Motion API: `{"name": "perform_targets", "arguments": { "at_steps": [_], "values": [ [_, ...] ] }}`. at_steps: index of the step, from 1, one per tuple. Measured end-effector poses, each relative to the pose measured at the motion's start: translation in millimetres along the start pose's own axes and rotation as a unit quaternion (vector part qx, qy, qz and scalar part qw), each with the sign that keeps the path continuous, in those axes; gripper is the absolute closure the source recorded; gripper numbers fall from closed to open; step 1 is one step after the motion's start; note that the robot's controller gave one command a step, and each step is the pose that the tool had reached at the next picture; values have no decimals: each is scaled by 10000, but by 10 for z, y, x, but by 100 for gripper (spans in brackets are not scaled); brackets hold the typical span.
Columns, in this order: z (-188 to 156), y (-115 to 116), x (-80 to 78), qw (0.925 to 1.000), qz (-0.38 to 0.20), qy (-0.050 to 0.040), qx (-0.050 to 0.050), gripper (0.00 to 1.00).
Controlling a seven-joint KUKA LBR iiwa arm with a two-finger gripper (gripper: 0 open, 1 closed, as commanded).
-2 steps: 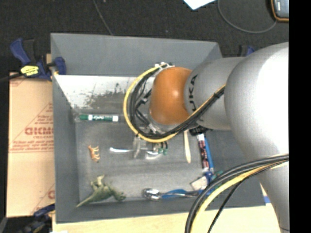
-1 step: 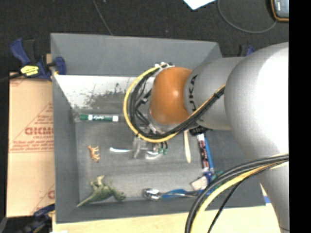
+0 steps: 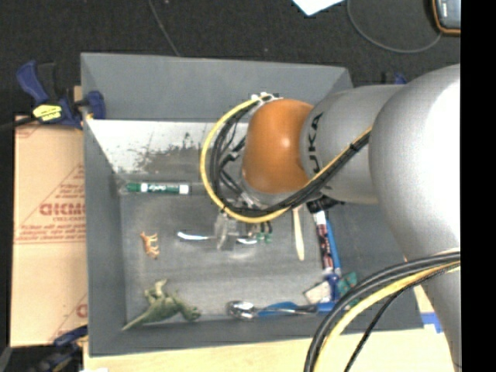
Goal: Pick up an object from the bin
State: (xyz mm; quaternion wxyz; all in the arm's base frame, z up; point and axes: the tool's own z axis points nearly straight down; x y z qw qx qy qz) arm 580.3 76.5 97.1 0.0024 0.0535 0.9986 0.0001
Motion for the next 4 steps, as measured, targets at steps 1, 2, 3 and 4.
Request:
{"name": "perform_targets", "arguments": {
  "at_steps": [1, 2, 3, 4],
  "values": [
    [-217, 1, -16, 10000, -2, -26, -7, 100],
    [-353, 0, -22, 10000, -1, -35, -11, 100],
    [-478, 1, -34, 10000, -1, -59, -17, 100],
    [-554, 0, -35, 10000, -1, -66, -21, 100]
  ]
}}
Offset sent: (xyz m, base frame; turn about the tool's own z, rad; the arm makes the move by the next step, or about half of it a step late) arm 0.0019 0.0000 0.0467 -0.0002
